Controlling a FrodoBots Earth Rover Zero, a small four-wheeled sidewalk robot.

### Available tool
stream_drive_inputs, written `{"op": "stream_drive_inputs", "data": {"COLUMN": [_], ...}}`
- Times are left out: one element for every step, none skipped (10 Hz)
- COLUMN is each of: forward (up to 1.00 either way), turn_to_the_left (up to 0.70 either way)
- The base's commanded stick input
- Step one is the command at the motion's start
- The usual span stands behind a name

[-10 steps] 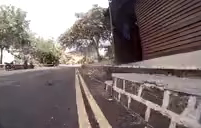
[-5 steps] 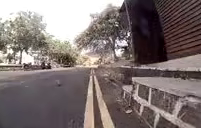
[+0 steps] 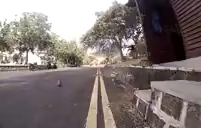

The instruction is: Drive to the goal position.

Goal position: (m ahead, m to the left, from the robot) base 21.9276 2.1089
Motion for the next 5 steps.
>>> {"op": "stream_drive_inputs", "data": {"forward": [0.70, 0.70, 0.70, 0.70, 0.70], "turn_to_the_left": [0.00, 0.00, 0.00, 0.00, 0.00]}}
